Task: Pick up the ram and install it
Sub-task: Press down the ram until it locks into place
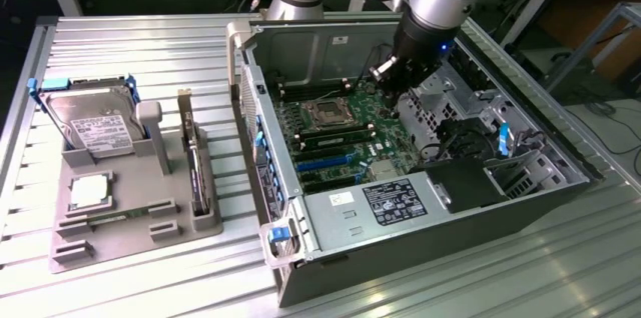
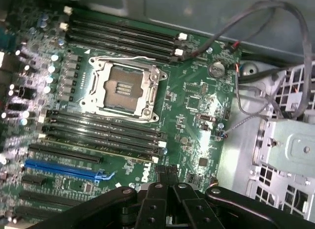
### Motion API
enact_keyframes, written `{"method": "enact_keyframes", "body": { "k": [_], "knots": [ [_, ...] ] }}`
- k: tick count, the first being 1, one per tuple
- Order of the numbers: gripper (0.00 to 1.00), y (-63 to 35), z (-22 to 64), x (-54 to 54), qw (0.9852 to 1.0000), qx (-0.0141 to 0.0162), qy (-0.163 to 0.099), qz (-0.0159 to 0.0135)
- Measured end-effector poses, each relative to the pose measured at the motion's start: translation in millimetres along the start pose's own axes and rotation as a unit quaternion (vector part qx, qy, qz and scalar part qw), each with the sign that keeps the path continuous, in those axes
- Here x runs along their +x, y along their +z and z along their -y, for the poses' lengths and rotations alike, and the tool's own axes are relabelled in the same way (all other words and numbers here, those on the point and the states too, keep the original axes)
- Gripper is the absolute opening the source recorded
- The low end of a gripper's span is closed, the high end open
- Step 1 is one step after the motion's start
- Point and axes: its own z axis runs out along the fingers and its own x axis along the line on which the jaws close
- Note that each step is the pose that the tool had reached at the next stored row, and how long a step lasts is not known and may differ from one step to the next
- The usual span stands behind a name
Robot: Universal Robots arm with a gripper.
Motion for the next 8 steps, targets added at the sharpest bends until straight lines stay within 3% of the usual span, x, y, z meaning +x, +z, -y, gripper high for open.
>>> {"method": "enact_keyframes", "body": {
  "k": [4,8],
  "knots": [
    [0.10,1.2,0.1,0.1,0.9994,0.0019,0.033,0.0022],
    [0.10,2.8,0.2,0.2,0.9971,0.0042,0.075,0.0049]
  ]
}}
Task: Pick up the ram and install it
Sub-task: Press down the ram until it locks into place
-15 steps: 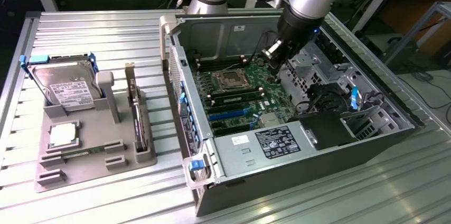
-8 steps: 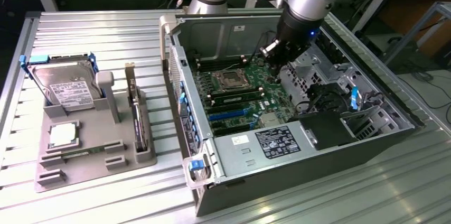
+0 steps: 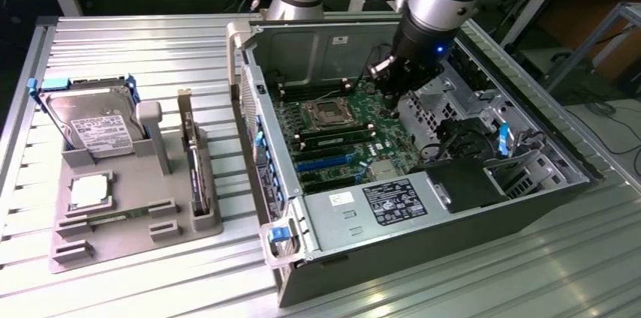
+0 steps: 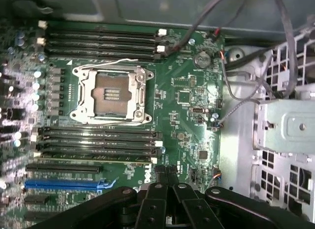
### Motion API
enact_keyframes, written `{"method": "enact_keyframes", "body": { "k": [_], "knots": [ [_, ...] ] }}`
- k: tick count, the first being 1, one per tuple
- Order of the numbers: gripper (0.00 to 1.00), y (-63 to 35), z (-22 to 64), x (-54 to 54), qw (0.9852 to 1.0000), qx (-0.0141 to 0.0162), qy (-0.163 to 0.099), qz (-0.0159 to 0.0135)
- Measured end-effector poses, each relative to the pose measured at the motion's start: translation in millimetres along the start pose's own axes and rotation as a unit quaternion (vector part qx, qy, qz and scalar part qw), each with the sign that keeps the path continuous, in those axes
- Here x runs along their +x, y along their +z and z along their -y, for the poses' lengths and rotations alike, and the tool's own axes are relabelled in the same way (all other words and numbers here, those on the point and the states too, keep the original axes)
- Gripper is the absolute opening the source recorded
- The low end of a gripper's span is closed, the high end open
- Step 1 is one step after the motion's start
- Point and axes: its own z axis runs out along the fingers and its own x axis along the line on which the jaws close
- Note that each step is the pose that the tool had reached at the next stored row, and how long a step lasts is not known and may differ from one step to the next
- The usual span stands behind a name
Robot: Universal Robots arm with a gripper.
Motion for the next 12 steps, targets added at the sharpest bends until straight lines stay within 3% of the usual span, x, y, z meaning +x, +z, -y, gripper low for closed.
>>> {"method": "enact_keyframes", "body": {
  "k": [12],
  "knots": [
    [0.10,0.1,0.0,0.0,1.0000,0.0009,0.008,0.0005]
  ]
}}
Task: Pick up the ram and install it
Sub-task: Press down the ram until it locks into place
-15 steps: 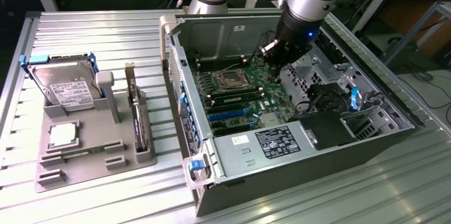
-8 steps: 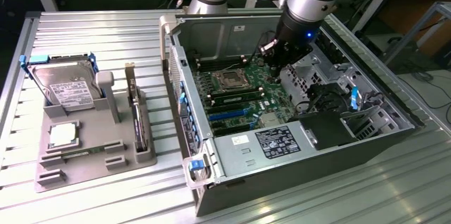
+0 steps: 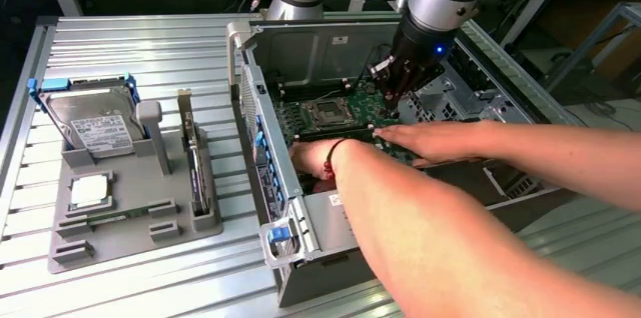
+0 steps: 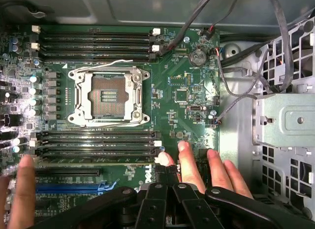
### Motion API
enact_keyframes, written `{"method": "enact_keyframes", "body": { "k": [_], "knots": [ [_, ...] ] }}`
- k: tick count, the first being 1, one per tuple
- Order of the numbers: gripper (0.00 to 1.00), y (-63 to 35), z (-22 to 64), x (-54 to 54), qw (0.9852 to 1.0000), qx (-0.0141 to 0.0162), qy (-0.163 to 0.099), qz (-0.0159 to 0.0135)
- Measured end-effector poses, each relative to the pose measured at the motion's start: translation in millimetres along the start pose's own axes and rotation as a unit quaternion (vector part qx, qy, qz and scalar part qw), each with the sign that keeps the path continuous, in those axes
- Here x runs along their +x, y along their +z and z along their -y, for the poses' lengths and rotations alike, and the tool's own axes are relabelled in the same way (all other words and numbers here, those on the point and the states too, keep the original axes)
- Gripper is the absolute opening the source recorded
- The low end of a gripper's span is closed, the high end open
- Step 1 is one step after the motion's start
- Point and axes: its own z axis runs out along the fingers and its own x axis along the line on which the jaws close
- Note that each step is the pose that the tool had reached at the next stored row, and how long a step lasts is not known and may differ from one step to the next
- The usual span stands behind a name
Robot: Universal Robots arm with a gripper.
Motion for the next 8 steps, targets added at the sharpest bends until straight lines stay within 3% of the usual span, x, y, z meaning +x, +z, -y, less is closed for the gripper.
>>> {"method": "enact_keyframes", "body": {
  "k": [8],
  "knots": [
    [0.10,0.0,0.0,0.0,1.0000,0.0000,0.000,0.0000]
  ]
}}
